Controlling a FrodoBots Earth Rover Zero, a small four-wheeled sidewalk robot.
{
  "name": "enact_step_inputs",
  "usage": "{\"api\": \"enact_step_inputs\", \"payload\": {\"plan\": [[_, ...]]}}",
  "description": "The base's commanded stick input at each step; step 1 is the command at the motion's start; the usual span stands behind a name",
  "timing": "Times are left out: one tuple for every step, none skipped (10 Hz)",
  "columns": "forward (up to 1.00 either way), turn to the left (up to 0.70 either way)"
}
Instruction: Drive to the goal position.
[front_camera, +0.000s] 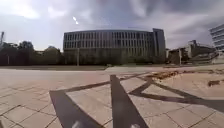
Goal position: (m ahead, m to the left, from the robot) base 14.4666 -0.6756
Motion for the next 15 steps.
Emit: {"api": "enact_step_inputs", "payload": {"plan": [[0.69, -0.01], [0.69, -0.01], [0.69, -0.01], [0.69, 0.08], [0.69, 0.20], [0.69, 0.31], [0.69, -0.01], [0.69, -0.01], [0.69, -0.01], [0.69, -0.01], [0.69, -0.01], [0.69, -0.01], [0.69, -0.01], [0.69, -0.01], [0.69, -0.01]]}}
